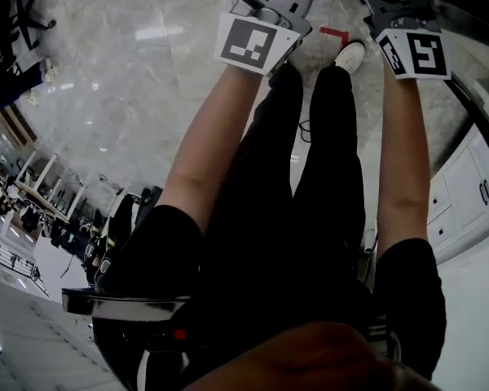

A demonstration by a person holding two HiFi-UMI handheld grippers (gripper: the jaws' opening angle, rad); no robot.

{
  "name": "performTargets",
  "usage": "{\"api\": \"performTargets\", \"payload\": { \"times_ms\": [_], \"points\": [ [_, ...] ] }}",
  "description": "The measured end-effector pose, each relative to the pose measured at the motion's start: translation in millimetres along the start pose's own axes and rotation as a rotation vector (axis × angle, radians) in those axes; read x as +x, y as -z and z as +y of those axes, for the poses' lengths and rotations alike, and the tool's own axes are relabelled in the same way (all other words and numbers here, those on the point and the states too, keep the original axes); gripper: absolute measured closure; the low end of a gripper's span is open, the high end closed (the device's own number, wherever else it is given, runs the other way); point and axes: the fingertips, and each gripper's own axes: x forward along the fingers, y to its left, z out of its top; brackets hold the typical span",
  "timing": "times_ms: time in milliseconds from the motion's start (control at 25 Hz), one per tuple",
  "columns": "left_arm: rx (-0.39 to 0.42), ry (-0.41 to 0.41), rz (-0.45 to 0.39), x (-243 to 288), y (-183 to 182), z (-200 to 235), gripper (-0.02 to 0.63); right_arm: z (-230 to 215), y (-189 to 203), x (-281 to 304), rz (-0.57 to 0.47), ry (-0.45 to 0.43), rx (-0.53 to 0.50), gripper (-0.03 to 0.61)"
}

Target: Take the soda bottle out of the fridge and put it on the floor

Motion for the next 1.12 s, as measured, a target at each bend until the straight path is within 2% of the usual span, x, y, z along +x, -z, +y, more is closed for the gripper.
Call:
{"api": "performTargets", "payload": {
  "times_ms": [120,280,400,760,920,1120],
  "points": [
    [-0.008,0.003,0.022,-4,37,4,0.612,4,47,-2,0.025,0.011,0.028,0.262],
    [0.025,0.017,0.058,-2,91,7,0.612,5,112,1,0.047,0.023,0.063,0.261],
    [0.027,0.007,0.078,-1,132,13,0.612,8,164,5,0.076,0.006,0.067,0.262],
    [0.012,0.009,0.188,7,291,28,0.612,4,315,23,0.163,-0.04,0.091,0.262],
    [-0.01,0.04,0.226,15,340,38,0.612,3,382,37,0.219,-0.084,0.103,0.261],
    [0.016,0.047,0.255,23,380,55,0.612,8,454,55,0.281,-0.125,0.093,0.262]
  ]
}}
